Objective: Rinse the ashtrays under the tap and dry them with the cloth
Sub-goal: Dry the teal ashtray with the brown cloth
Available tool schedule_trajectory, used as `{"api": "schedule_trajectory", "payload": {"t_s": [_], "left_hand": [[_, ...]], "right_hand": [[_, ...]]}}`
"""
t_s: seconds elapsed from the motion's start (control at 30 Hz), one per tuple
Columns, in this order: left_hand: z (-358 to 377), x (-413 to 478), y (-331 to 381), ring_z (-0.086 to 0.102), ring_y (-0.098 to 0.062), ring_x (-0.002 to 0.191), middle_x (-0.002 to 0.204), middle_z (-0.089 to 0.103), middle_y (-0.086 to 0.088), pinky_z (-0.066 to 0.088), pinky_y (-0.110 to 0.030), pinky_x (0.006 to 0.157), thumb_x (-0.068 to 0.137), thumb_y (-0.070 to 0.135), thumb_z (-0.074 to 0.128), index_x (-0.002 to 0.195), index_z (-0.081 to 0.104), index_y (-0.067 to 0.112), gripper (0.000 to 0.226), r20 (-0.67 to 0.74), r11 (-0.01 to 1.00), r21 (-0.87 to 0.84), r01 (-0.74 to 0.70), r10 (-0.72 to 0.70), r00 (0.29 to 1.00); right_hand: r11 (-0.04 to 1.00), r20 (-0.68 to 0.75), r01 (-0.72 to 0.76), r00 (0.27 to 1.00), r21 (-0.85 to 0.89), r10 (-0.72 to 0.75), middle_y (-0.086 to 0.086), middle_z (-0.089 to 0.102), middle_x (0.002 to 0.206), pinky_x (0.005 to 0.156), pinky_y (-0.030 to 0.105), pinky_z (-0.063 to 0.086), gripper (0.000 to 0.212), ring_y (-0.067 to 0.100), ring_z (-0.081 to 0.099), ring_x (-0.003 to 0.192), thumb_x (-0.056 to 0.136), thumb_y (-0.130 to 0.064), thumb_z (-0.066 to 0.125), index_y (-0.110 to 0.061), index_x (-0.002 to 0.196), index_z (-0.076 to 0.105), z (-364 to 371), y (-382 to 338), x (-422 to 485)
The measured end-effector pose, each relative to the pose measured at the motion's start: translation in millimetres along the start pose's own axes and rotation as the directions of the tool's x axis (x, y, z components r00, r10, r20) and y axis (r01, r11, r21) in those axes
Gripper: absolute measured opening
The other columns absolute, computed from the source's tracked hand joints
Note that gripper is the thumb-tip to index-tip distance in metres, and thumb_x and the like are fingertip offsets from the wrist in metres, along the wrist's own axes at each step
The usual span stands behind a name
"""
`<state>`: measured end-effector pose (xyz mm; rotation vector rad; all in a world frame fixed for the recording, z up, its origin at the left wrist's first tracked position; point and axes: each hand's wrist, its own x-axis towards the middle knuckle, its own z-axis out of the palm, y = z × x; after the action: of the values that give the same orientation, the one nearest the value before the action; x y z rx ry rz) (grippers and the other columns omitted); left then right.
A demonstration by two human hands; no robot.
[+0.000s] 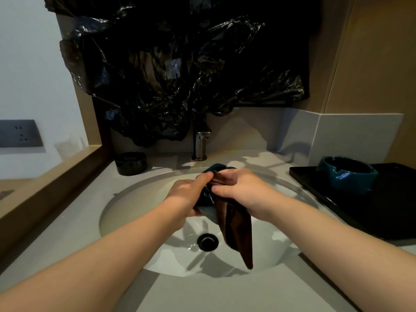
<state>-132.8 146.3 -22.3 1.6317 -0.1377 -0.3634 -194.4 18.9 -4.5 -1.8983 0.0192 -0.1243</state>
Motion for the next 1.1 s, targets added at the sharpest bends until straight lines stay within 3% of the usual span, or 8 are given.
{"api": "schedule_trajectory", "payload": {"t_s": [0.2,0.3,0.4,0.6,0.73,0.83,0.93,1.1], "left_hand": [[0,2,-1,0.07,-0.031,0.085,0.093,0.072,-0.015,0.061,-0.04,0.071,0.082,0.047,0.067,0.093,0.068,0.01,0.039,-0.064,0.997,0.06,-0.037,0.041,0.997],[0,2,1,0.07,-0.03,0.084,0.092,0.072,-0.014,0.061,-0.038,0.07,0.082,0.047,0.067,0.096,0.068,0.009,0.04,-0.07,0.996,0.08,-0.039,0.045,0.997],[0,2,1,0.069,-0.027,0.084,0.091,0.071,-0.011,0.06,-0.037,0.072,0.082,0.047,0.067,0.095,0.067,0.012,0.037,-0.089,0.993,0.103,-0.056,0.065,0.994],[-1,2,-1,0.068,-0.026,0.086,0.09,0.072,-0.01,0.06,-0.038,0.075,0.081,0.049,0.068,0.09,0.068,0.011,0.038,-0.089,0.985,0.16,-0.07,0.085,0.992],[-1,3,1,0.068,-0.026,0.087,0.091,0.07,-0.01,0.059,-0.035,0.071,0.085,0.048,0.065,0.092,0.066,0.015,0.034,-0.092,0.992,0.118,-0.053,0.064,0.994],[-1,2,1,0.069,-0.028,0.086,0.091,0.071,-0.012,0.059,-0.036,0.07,0.084,0.048,0.065,0.092,0.069,0.012,0.037,-0.095,0.994,0.102,-0.049,0.059,0.994],[-1,1,1,0.069,-0.032,0.087,0.091,0.072,-0.015,0.06,-0.041,0.074,0.081,0.049,0.067,0.088,0.069,0.009,0.041,-0.117,0.993,0.112,-0.033,0.046,0.992],[3,-4,6,0.068,-0.03,0.083,0.088,0.07,-0.014,0.059,-0.036,0.068,0.084,0.044,0.067,0.08,0.063,0.011,0.034,-0.104,0.994,0.107,-0.009,0.021,0.994]], "right_hand": [[0.855,0.336,0.11,0.938,-0.508,0.079,0.008,0.065,0.09,0.086,0.033,0.049,0.032,0.02,0.06,0.085,0.082,0.001,0.055,-0.019,0.103,0.069,-23,-22,-14],[0.607,0.273,0.175,0.959,-0.775,0.072,0.0,0.064,0.084,0.071,0.03,0.049,0.035,0.021,0.058,0.08,0.084,0.0,0.049,-0.027,0.095,0.069,-16,-28,-17],[0.546,0.087,0.085,0.996,-0.834,-0.023,0.0,0.064,0.088,0.063,0.027,0.046,0.025,0.018,0.057,0.079,0.086,-0.006,0.053,-0.023,0.099,0.066,-5,-21,-15],[0.837,-0.006,-0.023,1.0,-0.547,0.023,-0.01,0.057,0.071,0.051,0.01,0.038,0.005,0.006,0.055,0.068,0.086,-0.018,0.063,-0.023,0.086,0.062,-5,-7,-7],[0.988,0.03,-0.121,0.992,-0.096,0.124,0.011,0.07,0.085,0.083,0.034,0.056,0.011,0.024,0.068,0.082,0.089,-0.011,0.061,-0.013,0.094,0.071,-5,-5,-3],[0.976,0.102,-0.013,0.994,-0.217,0.036,0.013,0.067,0.083,0.083,0.033,0.052,0.015,0.022,0.064,0.08,0.087,-0.003,0.059,-0.009,0.092,0.071,-8,-8,-6],[0.847,0.19,0.117,0.982,-0.519,-0.019,0.003,0.061,0.074,0.066,0.02,0.047,0.016,0.013,0.055,0.07,0.083,0.002,0.055,-0.007,0.084,0.069,-12,-17,-13],[0.415,0.29,0.257,0.957,-0.873,0.018,0.005,0.056,0.074,0.053,0.026,0.038,0.024,0.021,0.051,0.066,0.081,0.005,0.046,-0.011,0.088,0.063,-3,-22,-17]]}}
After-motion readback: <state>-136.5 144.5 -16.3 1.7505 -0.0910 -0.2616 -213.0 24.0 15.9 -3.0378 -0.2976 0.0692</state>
